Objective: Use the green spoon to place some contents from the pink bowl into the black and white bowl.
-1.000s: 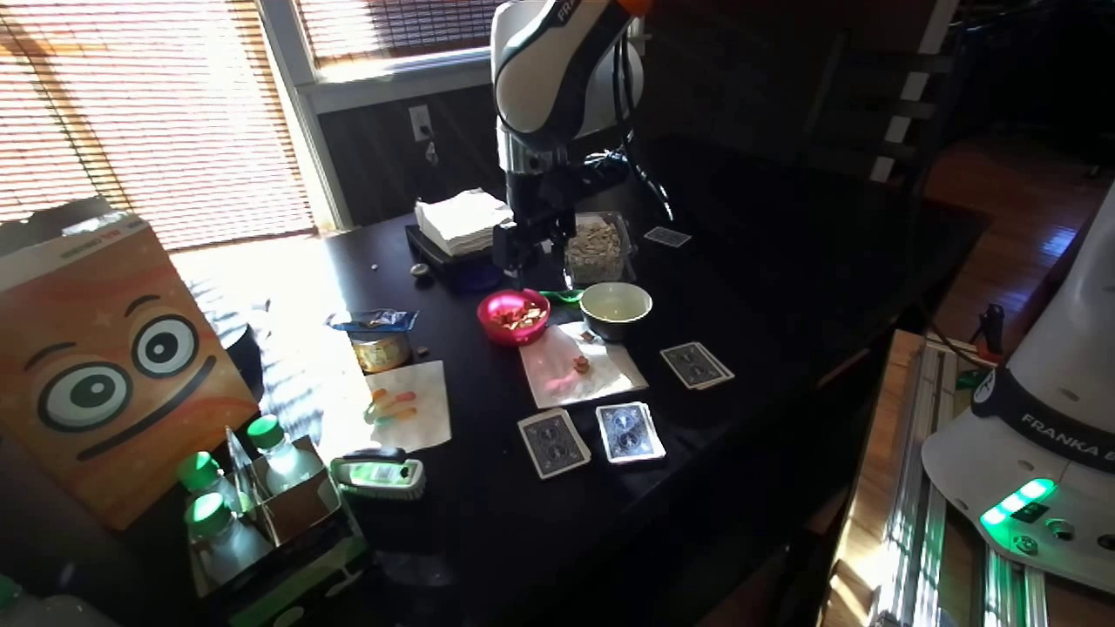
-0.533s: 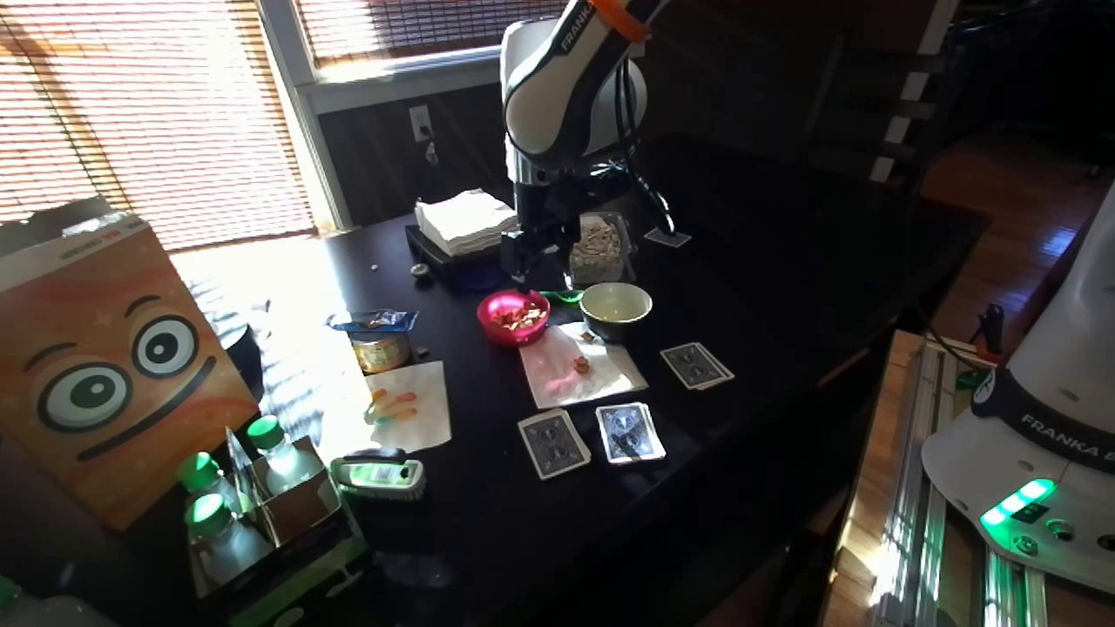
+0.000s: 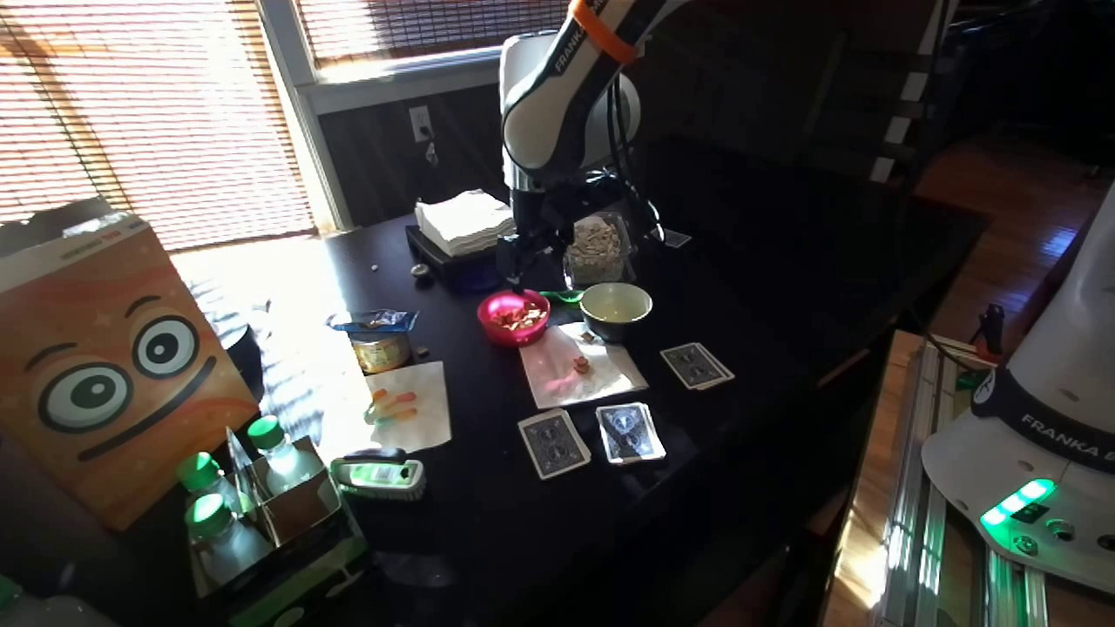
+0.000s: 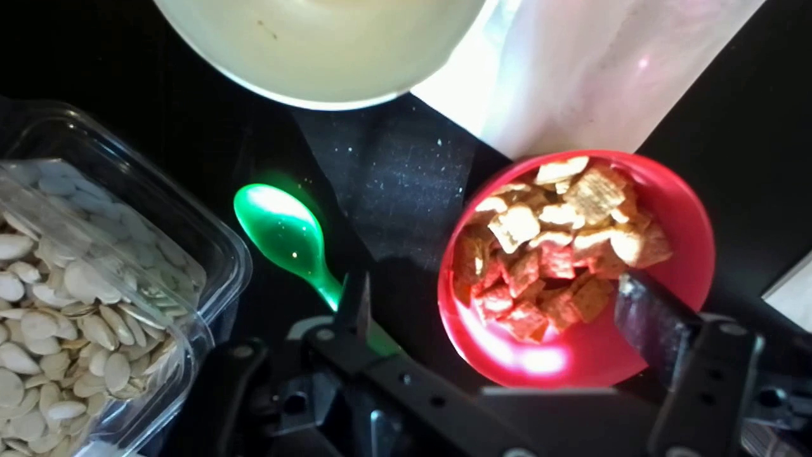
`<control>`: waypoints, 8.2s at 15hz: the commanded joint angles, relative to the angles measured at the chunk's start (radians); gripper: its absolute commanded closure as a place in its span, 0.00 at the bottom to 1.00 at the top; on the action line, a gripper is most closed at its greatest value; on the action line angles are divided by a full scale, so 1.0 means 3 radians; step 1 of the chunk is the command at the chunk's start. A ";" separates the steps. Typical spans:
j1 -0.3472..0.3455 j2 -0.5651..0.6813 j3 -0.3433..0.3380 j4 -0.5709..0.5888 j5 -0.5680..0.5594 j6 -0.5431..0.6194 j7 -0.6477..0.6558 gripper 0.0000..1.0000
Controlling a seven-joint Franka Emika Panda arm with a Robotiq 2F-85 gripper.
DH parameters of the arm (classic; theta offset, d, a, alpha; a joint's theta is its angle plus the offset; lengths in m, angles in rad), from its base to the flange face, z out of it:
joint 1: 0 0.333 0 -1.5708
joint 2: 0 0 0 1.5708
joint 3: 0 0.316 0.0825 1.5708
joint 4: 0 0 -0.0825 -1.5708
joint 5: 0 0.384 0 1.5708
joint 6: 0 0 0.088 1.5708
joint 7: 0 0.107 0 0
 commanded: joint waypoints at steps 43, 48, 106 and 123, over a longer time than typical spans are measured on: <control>0.0063 0.0616 0.0055 0.0738 -0.0190 -0.0048 -0.0109 0.53; 0.0016 0.0592 -0.0026 0.0691 -0.0253 0.0256 -0.0166 0.18; -0.0764 0.0800 0.0548 0.1049 0.0015 -0.0044 -0.1751 0.95; -0.2482 0.1001 0.2917 0.0240 0.2034 0.1247 -0.4226 0.95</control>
